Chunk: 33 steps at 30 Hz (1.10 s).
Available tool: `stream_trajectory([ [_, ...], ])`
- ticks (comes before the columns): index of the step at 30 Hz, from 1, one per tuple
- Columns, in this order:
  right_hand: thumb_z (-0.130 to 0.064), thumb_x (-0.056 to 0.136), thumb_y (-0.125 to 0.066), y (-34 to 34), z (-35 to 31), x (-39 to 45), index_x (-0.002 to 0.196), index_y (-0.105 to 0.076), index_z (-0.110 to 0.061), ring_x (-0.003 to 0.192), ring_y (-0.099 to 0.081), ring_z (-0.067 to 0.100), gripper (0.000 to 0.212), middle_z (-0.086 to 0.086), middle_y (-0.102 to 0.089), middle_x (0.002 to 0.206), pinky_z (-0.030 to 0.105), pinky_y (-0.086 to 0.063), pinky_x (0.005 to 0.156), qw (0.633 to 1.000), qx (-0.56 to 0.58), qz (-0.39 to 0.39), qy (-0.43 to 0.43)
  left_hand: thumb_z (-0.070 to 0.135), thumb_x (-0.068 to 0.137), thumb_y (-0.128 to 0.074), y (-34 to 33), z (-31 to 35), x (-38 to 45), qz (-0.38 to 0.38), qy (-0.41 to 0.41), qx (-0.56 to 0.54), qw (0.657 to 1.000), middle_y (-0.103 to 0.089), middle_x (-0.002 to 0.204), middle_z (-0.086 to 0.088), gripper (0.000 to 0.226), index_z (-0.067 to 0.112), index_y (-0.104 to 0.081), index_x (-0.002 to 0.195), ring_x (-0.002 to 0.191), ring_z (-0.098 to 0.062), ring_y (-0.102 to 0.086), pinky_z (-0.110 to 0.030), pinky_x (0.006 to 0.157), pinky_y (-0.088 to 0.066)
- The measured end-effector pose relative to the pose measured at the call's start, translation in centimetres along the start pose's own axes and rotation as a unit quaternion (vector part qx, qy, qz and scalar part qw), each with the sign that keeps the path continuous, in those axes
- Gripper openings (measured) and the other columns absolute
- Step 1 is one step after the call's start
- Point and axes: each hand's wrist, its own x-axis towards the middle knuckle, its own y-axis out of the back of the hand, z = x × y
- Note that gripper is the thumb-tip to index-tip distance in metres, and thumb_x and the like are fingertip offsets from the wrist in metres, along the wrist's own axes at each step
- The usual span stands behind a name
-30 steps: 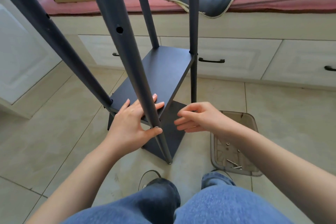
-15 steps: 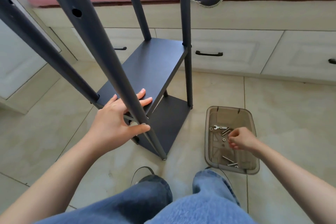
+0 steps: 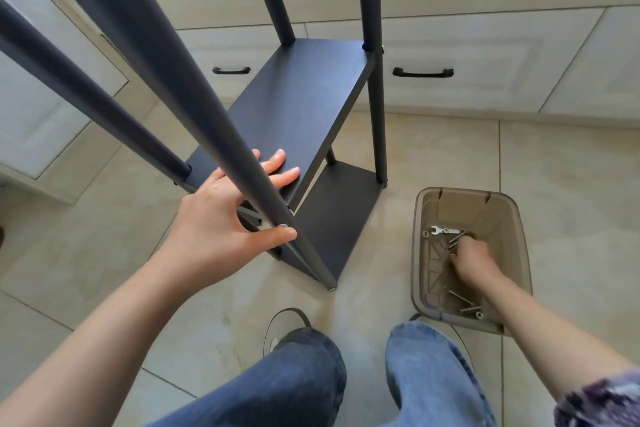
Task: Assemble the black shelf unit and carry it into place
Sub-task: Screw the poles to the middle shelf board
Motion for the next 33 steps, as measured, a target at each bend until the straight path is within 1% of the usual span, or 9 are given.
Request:
stream_trajectory([
  [3,-0.009,0.095,-0.053,-0.1,0.0,0.4,0.106,-0.056,0.001,0.109,-0.059,0.043,0.016,0.029,-0.061,0.117,0.039,-0.047,0.085,1.0,-0.014,0.002,-0.004,0.057,0.068,-0.073,0.0,0.0,0.3,-0.001,-0.002,0.007,1.0,-0.031,0.138,0.055,0.061,0.083,-0.041,0.113,0.142,0.015,-0.021,-0.035,0.115,-0.029],
  [11,-0.005,0.091,-0.052,0.1,-0.2,-0.2,0.105,-0.058,0.0,0.106,-0.06,0.041,0.016,0.026,-0.062,0.113,0.037,-0.048,0.083,1.0,-0.022,-0.011,0.008,0.065,0.071,-0.074,-0.2,-0.2,0.5,0.001,0.003,0.011,1.0,-0.028,0.136,0.059,0.059,0.084,-0.039,0.114,0.139,0.017,-0.019,-0.04,0.115,-0.03],
  [15,-0.003,0.089,-0.054,0.6,-0.3,-0.9,0.094,-0.059,-0.003,0.101,-0.061,0.04,0.007,0.024,-0.063,0.104,0.035,-0.046,0.078,1.0,0.018,0.002,0.007,0.061,0.069,-0.07,-0.3,-0.2,0.6,-0.005,0.01,0.016,1.0,-0.027,0.135,0.06,0.056,0.08,-0.042,0.114,0.142,0.015,-0.019,-0.045,0.117,-0.033],
  [19,-0.008,0.09,-0.063,2.1,-0.9,-2.3,0.086,-0.069,-0.001,0.096,-0.064,0.035,0.01,0.018,-0.069,0.09,0.032,-0.047,0.078,0.997,0.064,0.025,0.022,0.047,0.077,-0.083,-0.1,-0.1,0.6,-0.008,0.025,0.022,0.999,-0.032,0.14,0.051,0.062,0.073,-0.044,0.117,0.147,0.003,-0.022,-0.042,0.117,-0.034],
  [22,-0.015,0.091,-0.067,4.1,-2.1,-4.4,0.073,-0.07,-0.009,0.079,-0.067,0.022,0.019,0.006,-0.07,0.07,0.024,-0.044,0.068,0.992,0.101,0.038,0.067,0.04,0.077,-0.083,-0.2,0.2,0.5,0.001,0.022,0.015,1.0,-0.032,0.143,0.045,0.064,0.07,-0.045,0.118,0.141,0.008,-0.026,-0.045,0.122,-0.028],
  [25,-0.022,0.092,-0.067,6.2,-4.5,-7.2,0.081,-0.066,-0.014,0.063,-0.067,0.01,0.014,-0.001,-0.07,0.066,0.015,-0.049,0.053,0.974,0.186,0.044,0.12,0.04,0.078,-0.083,-0.3,0.6,0.4,0.003,0.029,0.012,1.0,-0.031,0.143,0.044,0.062,0.069,-0.045,0.118,0.142,0.002,-0.032,-0.042,0.124,-0.022],
  [27,-0.022,0.096,-0.062,7.1,-6.7,-9.3,0.09,-0.063,-0.011,0.063,-0.069,0.011,0.013,0.002,-0.071,0.072,0.02,-0.057,0.059,0.952,0.264,0.029,0.151,0.041,0.078,-0.082,-0.3,0.8,0.3,0.004,0.039,0.016,0.999,-0.033,0.147,0.041,0.061,0.063,-0.05,0.125,0.144,0.0,-0.032,-0.04,0.123,-0.021],
  [29,-0.025,0.099,-0.056,7.4,-9.5,-11.5,0.096,-0.058,-0.01,0.064,-0.07,0.012,0.015,0.004,-0.072,0.076,0.02,-0.057,0.06,0.932,0.313,0.004,0.183,0.042,0.078,-0.081,-0.3,1.0,0.3,0.004,0.045,0.018,0.999,-0.035,0.149,0.038,0.061,0.058,-0.053,0.13,0.144,-0.001,-0.031,-0.04,0.123,-0.022],
  [33,-0.034,0.103,-0.044,5.9,-15.3,-15.0,0.095,-0.047,-0.025,0.074,-0.07,0.005,0.013,-0.003,-0.072,0.082,0.019,-0.054,0.064,0.907,0.317,-0.068,0.267,0.042,0.078,-0.081,-0.3,1.1,0.2,0.009,0.035,0.011,0.999,-0.038,0.151,0.033,0.061,0.054,-0.055,0.132,0.137,0.009,-0.03,-0.038,0.123,-0.019],
])
